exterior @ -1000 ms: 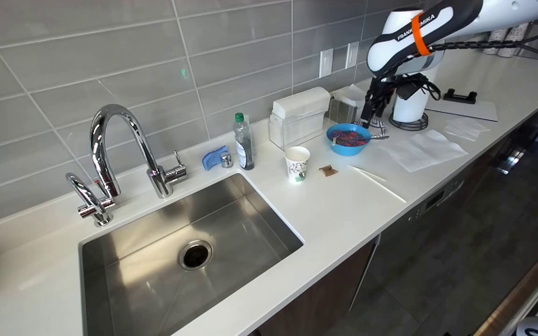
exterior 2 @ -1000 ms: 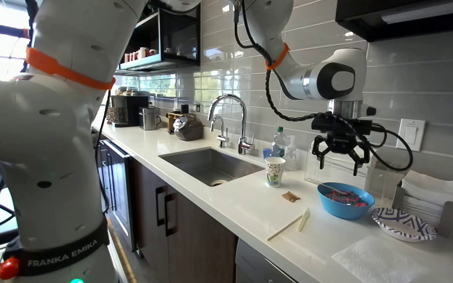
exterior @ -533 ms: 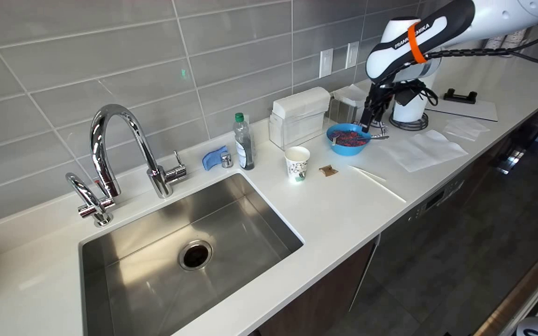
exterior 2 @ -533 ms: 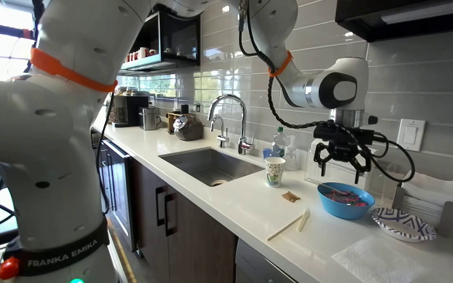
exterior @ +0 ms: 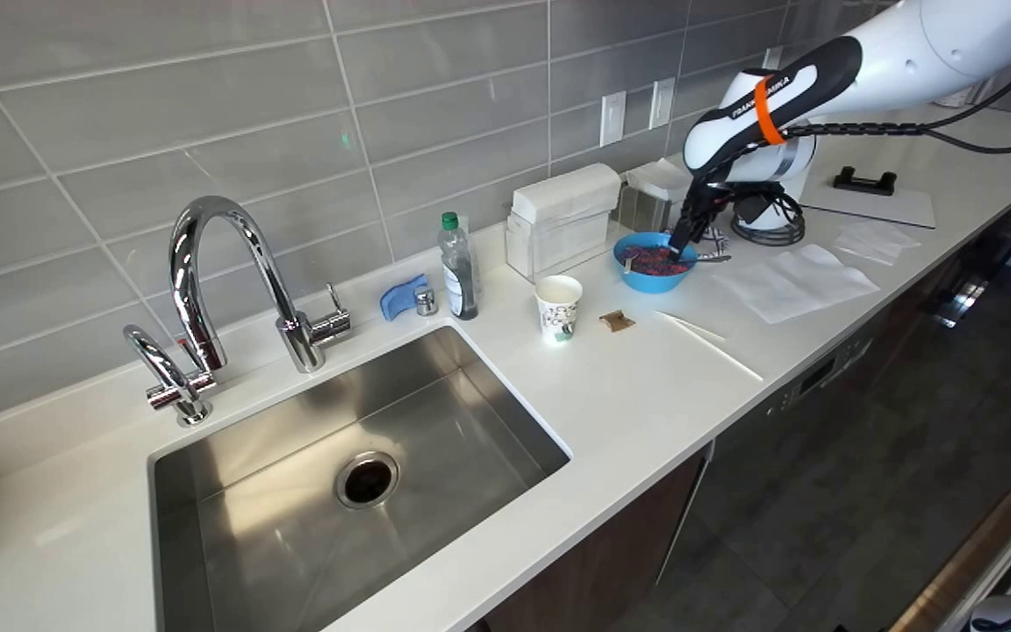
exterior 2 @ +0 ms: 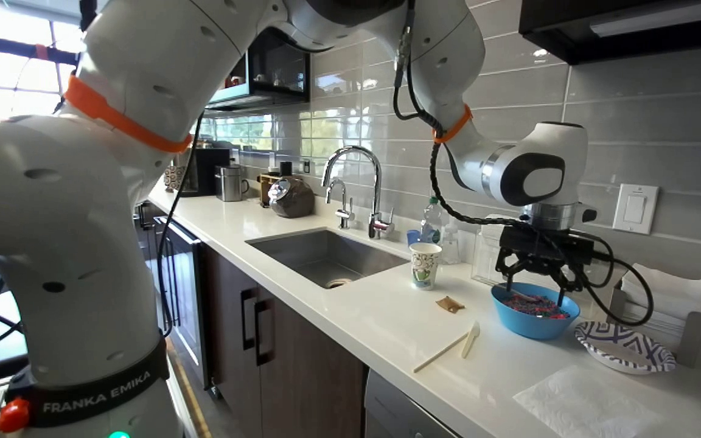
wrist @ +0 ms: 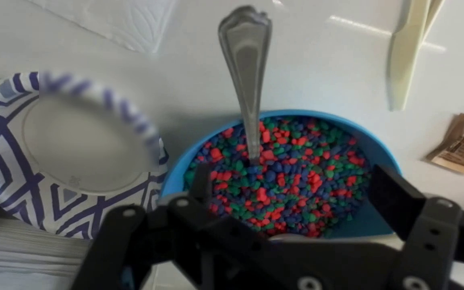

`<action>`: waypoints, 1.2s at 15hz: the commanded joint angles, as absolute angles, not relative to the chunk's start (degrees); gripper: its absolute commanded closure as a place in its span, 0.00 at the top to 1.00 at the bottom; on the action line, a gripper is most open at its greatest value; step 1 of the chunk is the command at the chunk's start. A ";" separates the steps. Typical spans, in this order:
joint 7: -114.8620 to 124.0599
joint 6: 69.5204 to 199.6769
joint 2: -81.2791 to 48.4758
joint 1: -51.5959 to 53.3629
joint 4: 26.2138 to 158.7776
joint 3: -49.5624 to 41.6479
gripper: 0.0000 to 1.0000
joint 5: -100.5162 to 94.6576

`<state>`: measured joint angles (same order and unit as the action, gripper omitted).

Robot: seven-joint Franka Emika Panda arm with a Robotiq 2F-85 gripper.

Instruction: Use the spoon to place some contents from the blue bowl inside the coffee cup.

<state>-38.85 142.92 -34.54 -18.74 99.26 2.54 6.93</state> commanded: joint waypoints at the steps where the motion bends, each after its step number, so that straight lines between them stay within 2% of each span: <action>1: -42.68 145.05 -37.79 -21.28 96.02 5.40 1.00 9.85; 6: -41.26 144.64 -39.43 -20.87 93.92 4.84 1.00 9.10; 9: -40.41 143.66 -39.93 -20.79 93.01 4.32 0.96 8.83; 11: -40.09 143.28 -40.34 -20.69 92.65 3.81 0.71 8.40; 12: -40.02 142.87 -40.33 -20.63 92.68 3.55 0.71 8.13; 15: -40.03 142.43 -40.40 -20.53 92.86 3.03 0.50 7.58; 18: -40.02 142.14 -40.33 -20.37 93.11 2.71 0.46 7.16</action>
